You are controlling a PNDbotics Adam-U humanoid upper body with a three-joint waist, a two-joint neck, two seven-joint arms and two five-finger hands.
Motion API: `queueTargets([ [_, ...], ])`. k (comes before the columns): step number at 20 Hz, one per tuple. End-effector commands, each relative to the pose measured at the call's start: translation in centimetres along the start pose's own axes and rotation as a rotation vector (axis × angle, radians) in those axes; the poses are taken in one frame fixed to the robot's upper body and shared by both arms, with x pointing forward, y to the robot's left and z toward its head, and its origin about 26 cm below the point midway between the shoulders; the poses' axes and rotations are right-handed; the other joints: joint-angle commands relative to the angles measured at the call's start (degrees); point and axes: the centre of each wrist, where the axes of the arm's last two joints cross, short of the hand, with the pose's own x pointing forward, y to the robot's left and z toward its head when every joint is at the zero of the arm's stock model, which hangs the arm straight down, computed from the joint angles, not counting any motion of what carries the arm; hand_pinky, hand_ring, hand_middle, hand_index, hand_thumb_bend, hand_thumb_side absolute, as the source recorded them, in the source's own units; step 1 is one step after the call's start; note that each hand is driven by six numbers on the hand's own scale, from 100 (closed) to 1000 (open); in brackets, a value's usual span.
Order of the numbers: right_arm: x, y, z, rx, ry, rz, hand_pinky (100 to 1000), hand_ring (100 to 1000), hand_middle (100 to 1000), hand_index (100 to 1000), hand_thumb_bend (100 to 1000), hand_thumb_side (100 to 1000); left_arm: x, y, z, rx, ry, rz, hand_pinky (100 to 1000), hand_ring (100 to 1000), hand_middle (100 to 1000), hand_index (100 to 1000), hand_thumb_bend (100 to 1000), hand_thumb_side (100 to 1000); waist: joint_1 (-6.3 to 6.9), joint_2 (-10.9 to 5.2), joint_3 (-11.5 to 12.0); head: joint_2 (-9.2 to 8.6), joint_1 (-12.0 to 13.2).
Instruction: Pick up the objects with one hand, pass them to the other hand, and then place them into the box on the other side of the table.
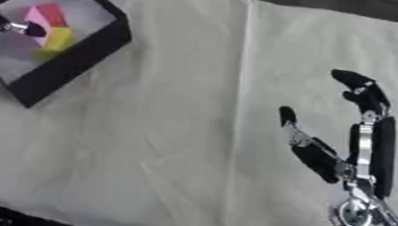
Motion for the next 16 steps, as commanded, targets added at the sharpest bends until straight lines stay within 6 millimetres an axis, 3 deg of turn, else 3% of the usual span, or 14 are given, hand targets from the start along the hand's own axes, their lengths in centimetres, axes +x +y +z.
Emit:
queueTargets([
  [1, 0.3, -0.7, -0.4, -0.019, -0.023, -0.003, 754, 849, 748, 789, 501, 166, -0.2, 1.8, 0.3, 0.068, 0.005, -0.008, 941, 756, 753, 752, 995, 356, 0.59, -1.26, 0.0, 0.14, -0.1],
  [4, 0.1, -0.9, -0.5, -0.035, -0.027, 0.003, 755, 849, 748, 789, 504, 160, 0.6, 3.0, 1.3, 0.145, -0.052, 0.093, 957, 698, 721, 716, 613, 496, 0.77, -1.44, 0.1, 0.31, -0.5],
  [6, -0.2, -1.2, -0.5, -0.050, -0.033, 0.007, 756, 850, 749, 790, 494, 165, 1.2, 3.9, 2.5, 0.208, -0.106, 0.225, 967, 672, 695, 704, 525, 537, 0.79, -1.59, 0.1, 0.49, -1.5],
  [9, -0.6, -1.7, -0.4, -0.070, -0.036, 0.016, 759, 853, 753, 792, 445, 175, 2.1, 4.9, 4.8, 0.289, -0.246, 0.425, 979, 667, 696, 697, 528, 506, 0.79, -1.84, 0.0, 0.51, -3.8],
  [10, -0.7, -1.9, -0.3, -0.074, -0.036, 0.015, 768, 857, 757, 791, 279, 229, 2.3, 5.1, 5.5, 0.305, -0.288, 0.479, 978, 673, 713, 699, 544, 492, 0.79, -1.94, -0.1, 0.50, -4.6],
  [11, -0.9, -2.1, -0.2, -0.081, -0.032, 0.019, 771, 859, 760, 792, 218, 273, 2.5, 5.1, 6.2, 0.320, -0.336, 0.524, 975, 689, 728, 699, 534, 488, 0.80, -2.08, -0.3, 0.48, -5.5],
  [12, -1.1, -2.3, -0.1, -0.089, -0.028, 0.026, 775, 862, 762, 793, 124, 326, 2.7, 5.2, 7.0, 0.339, -0.380, 0.546, 970, 716, 754, 699, 556, 420, 0.81, -2.22, -0.4, 0.43, -6.2],
  [14, -1.4, -2.5, 0.2, -0.105, -0.016, 0.033, 774, 861, 760, 789, 100, 358, 2.9, 5.1, 8.1, 0.366, -0.437, 0.552, 972, 718, 756, 695, 602, 374, 0.81, -2.47, -0.8, 0.26, -7.3],
  [16, -1.6, -2.7, 0.5, -0.126, 0.003, 0.035, 767, 856, 754, 783, 100, 297, 3.0, 4.6, 8.9, 0.362, -0.477, 0.579, 969, 713, 756, 683, 660, 349, 0.86, -2.73, -1.0, 0.08, -8.2],
])
